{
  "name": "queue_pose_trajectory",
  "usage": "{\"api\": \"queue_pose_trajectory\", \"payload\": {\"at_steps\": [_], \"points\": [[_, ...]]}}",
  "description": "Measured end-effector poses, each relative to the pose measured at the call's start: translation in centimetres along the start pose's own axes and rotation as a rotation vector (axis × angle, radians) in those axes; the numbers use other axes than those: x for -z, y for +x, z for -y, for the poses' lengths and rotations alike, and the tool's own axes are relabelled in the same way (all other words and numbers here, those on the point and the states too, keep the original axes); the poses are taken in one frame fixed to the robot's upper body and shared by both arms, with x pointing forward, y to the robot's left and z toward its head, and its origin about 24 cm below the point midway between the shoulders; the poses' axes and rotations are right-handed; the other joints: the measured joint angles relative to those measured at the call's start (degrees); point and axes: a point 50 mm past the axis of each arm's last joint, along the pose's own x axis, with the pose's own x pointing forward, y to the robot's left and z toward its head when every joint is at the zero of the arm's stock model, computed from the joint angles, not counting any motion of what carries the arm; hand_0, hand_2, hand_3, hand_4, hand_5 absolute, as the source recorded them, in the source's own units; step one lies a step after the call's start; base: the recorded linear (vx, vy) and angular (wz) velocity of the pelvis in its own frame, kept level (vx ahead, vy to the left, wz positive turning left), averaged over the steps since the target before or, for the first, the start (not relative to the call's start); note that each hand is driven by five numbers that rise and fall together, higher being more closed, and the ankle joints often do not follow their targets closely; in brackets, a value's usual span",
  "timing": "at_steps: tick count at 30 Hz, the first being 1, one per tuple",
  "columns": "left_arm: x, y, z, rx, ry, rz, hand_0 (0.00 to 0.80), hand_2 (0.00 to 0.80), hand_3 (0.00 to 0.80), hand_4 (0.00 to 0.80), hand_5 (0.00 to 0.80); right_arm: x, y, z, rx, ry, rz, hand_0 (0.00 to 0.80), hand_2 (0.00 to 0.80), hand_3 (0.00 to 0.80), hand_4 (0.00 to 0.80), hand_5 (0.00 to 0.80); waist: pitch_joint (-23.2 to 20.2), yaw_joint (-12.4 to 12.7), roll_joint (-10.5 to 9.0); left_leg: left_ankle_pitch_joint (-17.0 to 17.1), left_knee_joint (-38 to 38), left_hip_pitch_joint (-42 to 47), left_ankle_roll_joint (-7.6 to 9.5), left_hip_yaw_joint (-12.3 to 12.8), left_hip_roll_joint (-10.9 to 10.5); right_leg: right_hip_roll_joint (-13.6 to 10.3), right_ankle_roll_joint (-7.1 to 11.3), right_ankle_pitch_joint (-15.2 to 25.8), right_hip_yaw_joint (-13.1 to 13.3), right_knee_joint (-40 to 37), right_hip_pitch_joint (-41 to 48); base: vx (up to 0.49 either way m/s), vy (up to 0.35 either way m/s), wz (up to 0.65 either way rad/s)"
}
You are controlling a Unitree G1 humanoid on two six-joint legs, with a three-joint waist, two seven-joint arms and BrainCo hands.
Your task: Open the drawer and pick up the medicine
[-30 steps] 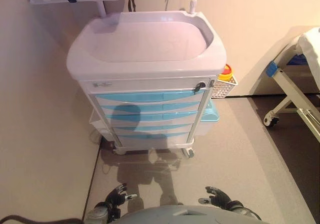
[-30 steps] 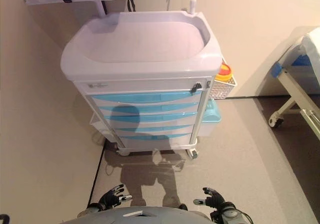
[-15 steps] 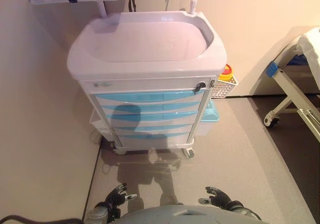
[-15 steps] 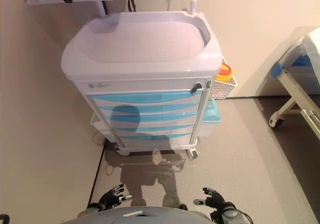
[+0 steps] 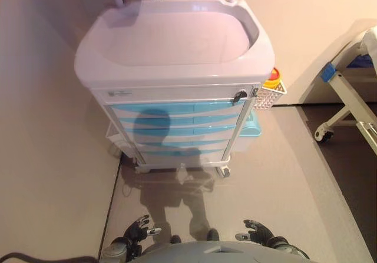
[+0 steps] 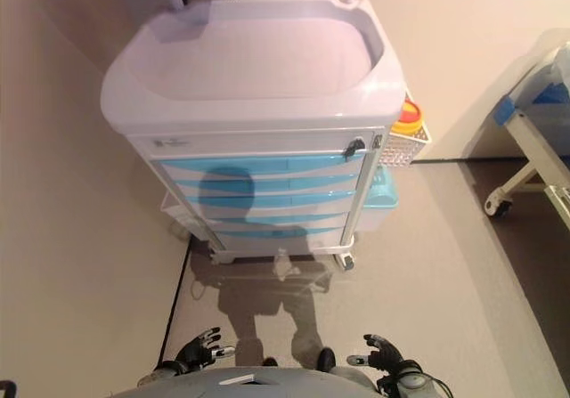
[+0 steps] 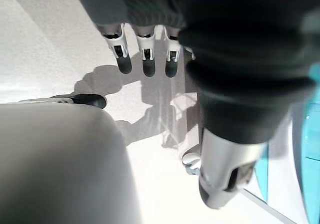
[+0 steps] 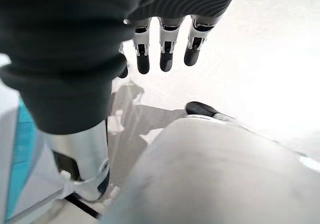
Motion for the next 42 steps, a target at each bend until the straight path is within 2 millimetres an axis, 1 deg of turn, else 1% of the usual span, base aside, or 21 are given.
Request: {"api": "queue_pose_trajectory", "payload": {"at_steps": [2,6,10,13,15,20,22,26,30,32,35,38,42], "points": [[-0.6,0.2,-0.1,0.001,0.011,0.012,0.000,0.000,0.000,0.000,0.000,-0.3,0.1,0.1,0.016,-0.013,0.007,0.000,0.000,0.000,0.000,0.000,0.81,0.01,-0.10,-0.02,0.74,-1.67,-0.02,-0.14,-0.06,-0.06,0.00,0.00,-0.12,0.30,-1.25,-0.076,-0.040,0.04],[-2.5,0.8,-0.1,0.004,0.022,0.062,0.000,0.000,0.000,0.000,0.000,-2.2,0.6,0.4,0.022,-0.053,0.050,0.000,0.000,0.000,0.000,0.000,3.93,0.01,-0.31,-0.03,2.33,-4.41,-0.08,-0.37,-0.15,-0.17,-0.25,0.20,-0.29,1.63,-3.90,-0.081,-0.030,0.03],[-4.9,1.3,0.0,0.009,0.030,0.142,0.000,0.000,0.000,0.000,0.000,-4.3,1.0,0.9,0.043,-0.063,0.101,0.000,0.000,0.000,0.000,0.000,6.87,0.01,-0.36,-0.13,3.93,-6.87,-0.20,-0.69,-0.26,-0.25,-0.28,0.18,-0.37,2.59,-5.91,-0.031,-0.012,0.03],[-6.1,1.5,0.1,0.013,0.029,0.181,0.000,0.000,0.000,0.000,0.000,-5.0,1.1,1.1,0.056,-0.066,0.120,0.000,0.000,0.000,0.000,0.000,9.23,-0.02,-0.11,-0.31,4.98,-7.65,-0.33,-1.32,-0.34,-0.34,-0.27,0.13,-0.92,3.21,-6.28,-0.045,0.003,0.10],[-7.2,1.7,0.3,0.020,0.037,0.216,0.000,0.000,0.000,0.000,0.000,-5.5,1.2,1.4,0.072,-0.070,0.134,0.000,0.000,0.000,0.000,0.000,10.17,0.03,-0.06,-0.36,6.37,-10.23,-0.35,-1.63,-0.67,-0.54,-0.29,-0.14,-1.25,4.74,-8.89,-0.059,0.009,0.10],[-9.6,2.1,0.6,0.025,0.062,0.275,0.000,0.000,0.000,0.000,0.000,-7.7,1.4,2.1,0.107,-0.073,0.186,0.000,0.000,0.000,0.000,0.000,13.71,0.07,-0.07,-0.80,10.53,-15.03,-0.21,-1.81,-1.03,-1.20,-0.54,-1.24,-1.49,10.18,-14.06,-0.051,0.017,0.04],[-10.2,2.1,0.6,0.021,0.065,0.288,0.000,0.000,0.000,0.000,0.000,-8.4,1.4,2.3,0.116,-0.070,0.207,0.000,0.000,0.000,0.000,0.000,14.79,0.08,-0.17,-1.31,12.62,-16.72,-0.17,-1.70,-1.61,-1.46,-0.30,-2.23,-1.44,12.93,-16.06,-0.059,0.032,0.01],[-10.8,2.1,0.6,0.022,0.065,0.308,0.000,0.000,0.000,0.000,0.000,-9.6,1.5,2.5,0.129,-0.078,0.249,0.000,0.000,0.000,0.000,0.000,15.88,0.10,-0.64,-2.85,18.01,-22.37,0.11,-1.21,-2.11,-2.23,-0.35,-4.18,-1.11,19.36,-22.08,-0.092,0.057,-0.02],[-12.7,2.1,0.3,0.012,0.049,0.357,0.000,0.000,0.000,0.000,0.000,-12.1,1.5,2.6,0.138,-0.098,0.318,0.000,0.000,0.000,0.000,0.000,18.13,0.15,-1.85,-4.36,24.06,-28.62,0.27,-0.48,-2.25,-2.44,-0.56,-4.75,-0.53,24.28,-27.96,-0.069,0.060,-0.06],[-13.6,2.1,0.3,0.014,0.054,0.378,0.000,0.000,0.000,0.000,0.000,-12.9,1.4,2.8,0.151,-0.096,0.342,0.000,0.000,0.000,0.000,0.000,19.37,0.14,-1.93,-5.08,26.41,-30.34,0.31,-0.32,-2.14,-2.36,-0.56,-4.75,-0.26,25.64,-29.24,-0.049,0.006,-0.05],[-14.3,2.1,0.2,0.004,0.060,0.393,0.000,0.000,0.000,0.000,0.000,-13.5,1.3,2.8,0.158,-0.083,0.368,0.000,0.000,0.000,0.000,0.000,19.68,0.11,-2.14,-6.19,30.09,-33.60,0.45,-0.02,-1.77,-2.07,-0.55,-4.76,0.01,27.21,-31.83,-0.055,0.016,-0.08],[-15.1,2.1,-0.1,-0.013,0.065,0.411,0.000,0.000,0.000,0.000,0.000,-14.1,1.3,2.9,0.162,-0.083,0.388,0.000,0.000,0.000,0.000,0.000,19.83,-0.01,-2.37,-6.60,32.27,-35.99,0.57,0.17,-1.79,-2.07,-0.54,-4.74,0.32,28.70,-34.04,-0.008,0.033,-0.05],[-15.7,2.0,-0.1,-0.014,0.049,0.435,0.000,0.000,0.000,0.000,0.000,-14.5,1.2,3.0,0.170,-0.069,0.403,0.000,0.000,0.000,0.000,0.000,19.90,-0.13,-2.51,-7.35,34.83,-38.13,0.76,0.51,-1.67,-1.97,-0.53,-4.75,0.60,30.20,-35.87,-0.011,0.041,-0.06]]}}
